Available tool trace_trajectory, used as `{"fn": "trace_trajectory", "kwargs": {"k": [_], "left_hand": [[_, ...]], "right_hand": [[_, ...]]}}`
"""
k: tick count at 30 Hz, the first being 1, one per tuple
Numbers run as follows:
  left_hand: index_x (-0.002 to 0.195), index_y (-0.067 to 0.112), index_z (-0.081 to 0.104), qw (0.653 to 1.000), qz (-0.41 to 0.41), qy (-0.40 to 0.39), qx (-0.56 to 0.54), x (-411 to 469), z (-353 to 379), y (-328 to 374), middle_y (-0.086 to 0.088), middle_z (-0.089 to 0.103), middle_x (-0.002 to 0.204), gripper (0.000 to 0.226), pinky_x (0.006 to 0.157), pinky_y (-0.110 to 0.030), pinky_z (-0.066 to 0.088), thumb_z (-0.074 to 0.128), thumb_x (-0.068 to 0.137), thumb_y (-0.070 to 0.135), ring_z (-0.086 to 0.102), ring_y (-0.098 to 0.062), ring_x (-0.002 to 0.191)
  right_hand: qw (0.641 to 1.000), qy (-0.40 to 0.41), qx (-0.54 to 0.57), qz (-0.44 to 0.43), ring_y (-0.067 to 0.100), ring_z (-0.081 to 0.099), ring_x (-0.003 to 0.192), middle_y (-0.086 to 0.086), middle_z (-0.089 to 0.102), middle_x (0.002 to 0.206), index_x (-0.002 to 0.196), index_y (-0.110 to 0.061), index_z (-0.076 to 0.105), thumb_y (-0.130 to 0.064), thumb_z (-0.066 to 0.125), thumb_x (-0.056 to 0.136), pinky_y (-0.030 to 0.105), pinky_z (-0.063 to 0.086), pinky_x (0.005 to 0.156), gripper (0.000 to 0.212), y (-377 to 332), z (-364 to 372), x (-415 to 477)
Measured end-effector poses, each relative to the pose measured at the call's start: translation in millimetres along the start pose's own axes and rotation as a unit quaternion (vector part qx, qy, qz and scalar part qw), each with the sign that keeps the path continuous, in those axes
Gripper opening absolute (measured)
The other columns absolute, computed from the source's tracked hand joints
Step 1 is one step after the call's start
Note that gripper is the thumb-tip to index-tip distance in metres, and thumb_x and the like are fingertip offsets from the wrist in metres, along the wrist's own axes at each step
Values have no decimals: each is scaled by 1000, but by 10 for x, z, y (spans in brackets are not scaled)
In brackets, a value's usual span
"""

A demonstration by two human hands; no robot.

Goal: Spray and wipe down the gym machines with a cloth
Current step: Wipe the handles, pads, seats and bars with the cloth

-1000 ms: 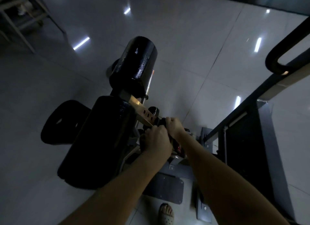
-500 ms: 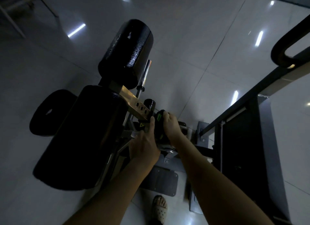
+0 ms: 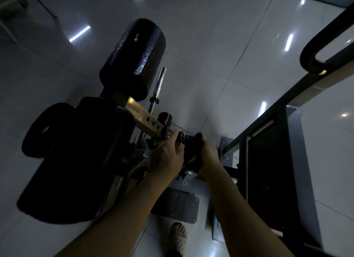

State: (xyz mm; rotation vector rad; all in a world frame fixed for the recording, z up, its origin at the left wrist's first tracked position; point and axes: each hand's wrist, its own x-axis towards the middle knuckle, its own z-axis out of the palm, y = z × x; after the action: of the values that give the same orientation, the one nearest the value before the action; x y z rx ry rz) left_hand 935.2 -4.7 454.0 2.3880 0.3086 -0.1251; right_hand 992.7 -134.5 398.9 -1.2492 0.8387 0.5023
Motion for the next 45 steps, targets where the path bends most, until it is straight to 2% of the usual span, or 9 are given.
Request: {"fn": "trace_trajectory", "kwargs": {"k": [6, 10, 19, 24, 28, 32, 38, 42, 45], "left_hand": [[146, 17, 53, 997, 0, 77, -19, 62, 70, 46, -13, 69, 129, 43, 83, -29, 56, 53, 105, 32, 69, -24, 113], [144, 17, 55, 993, 17, 105, -42, 45, 154, -40, -11, 73, 120, 41, 78, -26, 59, 55, 105, 29, 72, -20, 106], [144, 16, 54, 990, 52, 122, -45, 70, 221, -152, -9, 73, 121, 42, 78, -20, 58, 52, 105, 32, 72, -17, 107], [144, 16, 54, 990, 54, 124, -51, 73, 233, -178, -7, 73, 121, 42, 76, -10, 50, 53, 105, 32, 72, -13, 107], [145, 17, 53, 988, 54, 130, -63, 76, 241, -185, -8, 74, 121, 42, 80, -20, 57, 53, 106, 32, 72, -15, 107], [144, 17, 55, 987, 58, 143, -51, 75, 259, -179, -10, 75, 116, 42, 77, -18, 54, 54, 105, 32, 73, -16, 104], [143, 17, 56, 987, 64, 144, -39, 63, 251, -170, -9, 77, 110, 42, 74, -15, 51, 55, 105, 32, 74, -15, 100], [145, 19, 54, 988, 60, 139, -41, 52, 249, -178, -8, 77, 105, 43, 67, -11, 50, 54, 105, 33, 75, -15, 93], [145, 19, 54, 987, 61, 141, -48, 69, 256, -187, -8, 77, 105, 43, 69, -17, 56, 53, 105, 34, 74, -15, 95]], "right_hand": [[978, 128, -8, -163, 30, 59, 119, 15, 60, 135, 142, -7, 55, -31, 40, 111, 36, 49, 98, 42, 100, -458, -158], [973, 91, -54, -205, 16, 59, 96, 8, 61, 112, 119, -16, 59, -33, 38, 111, 39, 49, 99, 28, 11, -441, -71], [715, 68, -571, -399, 30, 58, 112, 6, 64, 125, 133, -17, 64, -32, 43, 104, 47, 52, 89, 39, 370, -261, 744], [835, 33, -501, -225, 32, 66, 92, 15, 70, 103, 113, -7, 66, -34, 41, 110, 42, 56, 73, 38, -16, -375, 904], [995, 39, -84, 21, 38, 70, 91, 21, 69, 102, 102, -5, 60, -24, 57, 105, 42, 60, 55, 19, 238, -704, 917], [984, 128, 120, -7, 35, 69, 95, 18, 71, 107, 126, -2, 63, -21, 54, 105, 50, 59, 89, 29, 515, -811, 820], [959, 90, -103, -249, 16, 63, 116, -7, 56, 130, 119, -23, 72, -13, 63, 97, 40, 57, 99, 25, 630, -266, 549], [958, 209, -63, -188, 19, 64, 114, 4, 66, 124, 128, -11, 66, -4, 57, 98, 29, 51, 99, 32, 583, -181, 547], [980, 152, -23, -124, 24, 69, 104, 11, 70, 118, 130, -8, 63, -7, 55, 99, 36, 58, 93, 32, 524, -183, 626]]}}
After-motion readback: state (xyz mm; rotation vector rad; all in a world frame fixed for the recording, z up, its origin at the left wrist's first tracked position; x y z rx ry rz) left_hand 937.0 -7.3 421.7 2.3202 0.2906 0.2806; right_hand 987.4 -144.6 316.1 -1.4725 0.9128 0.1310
